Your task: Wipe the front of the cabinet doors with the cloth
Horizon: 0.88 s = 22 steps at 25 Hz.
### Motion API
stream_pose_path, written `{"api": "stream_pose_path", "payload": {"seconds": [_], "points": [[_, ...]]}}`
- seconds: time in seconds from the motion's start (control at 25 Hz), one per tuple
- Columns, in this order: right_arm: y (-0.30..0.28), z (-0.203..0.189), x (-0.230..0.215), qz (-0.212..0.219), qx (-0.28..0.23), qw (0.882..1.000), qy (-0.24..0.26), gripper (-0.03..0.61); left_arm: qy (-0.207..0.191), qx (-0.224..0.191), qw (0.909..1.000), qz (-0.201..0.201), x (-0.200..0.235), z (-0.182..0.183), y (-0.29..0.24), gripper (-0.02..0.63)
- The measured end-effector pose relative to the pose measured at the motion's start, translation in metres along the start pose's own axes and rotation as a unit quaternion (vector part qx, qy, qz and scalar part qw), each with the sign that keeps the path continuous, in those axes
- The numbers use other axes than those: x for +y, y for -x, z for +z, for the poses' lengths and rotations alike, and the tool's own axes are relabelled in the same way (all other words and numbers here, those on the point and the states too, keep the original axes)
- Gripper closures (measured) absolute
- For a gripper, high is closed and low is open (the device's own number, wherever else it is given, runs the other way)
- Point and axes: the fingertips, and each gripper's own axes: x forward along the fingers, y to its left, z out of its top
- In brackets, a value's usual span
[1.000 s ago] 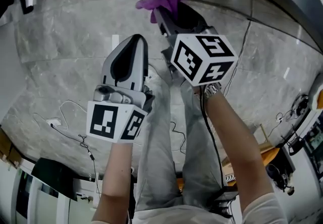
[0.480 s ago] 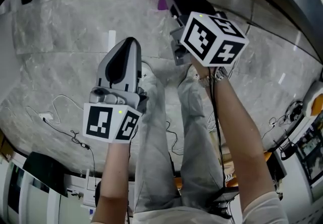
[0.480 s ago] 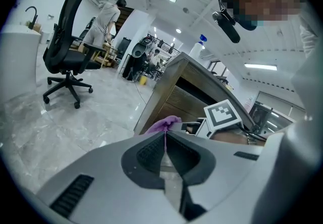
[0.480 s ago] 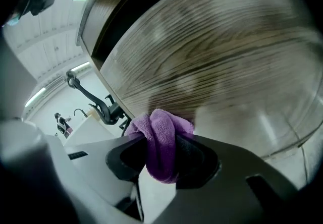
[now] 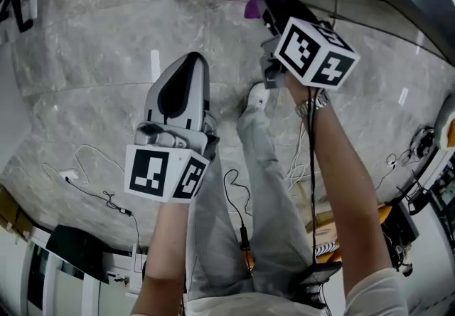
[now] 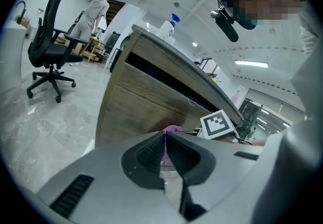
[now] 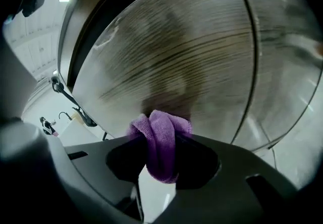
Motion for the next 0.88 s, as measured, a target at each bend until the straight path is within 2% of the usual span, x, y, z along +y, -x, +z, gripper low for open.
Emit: {"api": "stream_pose_path", "payload": {"seconds": [0.2, 0.44, 0.52, 0.64, 0.72, 0.88], "points": [[0.026, 0.005, -0.07, -0.031, -0.007, 0.999, -0.006, 0.442, -0.016, 0.017, 0.9992, -0.033, -0.055, -0.021, -0.025, 0.597], [0.042, 0.008, -0.114, -0.044, -0.011, 0.999, -0.007, 0.442, -0.017, 0.034, 0.9988, -0.03, -0.076, -0.042, -0.04, 0.597], [0.044, 0.01, -0.122, -0.055, -0.019, 0.998, -0.015, 0.442, -0.017, 0.034, 0.9988, -0.03, -0.076, -0.042, -0.044, 0.597], [0.051, 0.001, -0.127, -0.08, -0.032, 0.994, -0.061, 0.442, -0.016, 0.034, 0.9987, -0.035, -0.075, -0.04, -0.047, 0.597], [0.052, -0.014, -0.123, -0.087, -0.023, 0.993, -0.082, 0.442, -0.014, 0.032, 0.9986, -0.041, -0.076, -0.037, -0.046, 0.597], [0.042, -0.046, -0.088, -0.072, 0.011, 0.994, -0.078, 0.442, -0.011, 0.026, 0.9981, -0.055, -0.072, -0.026, -0.042, 0.597]]}}
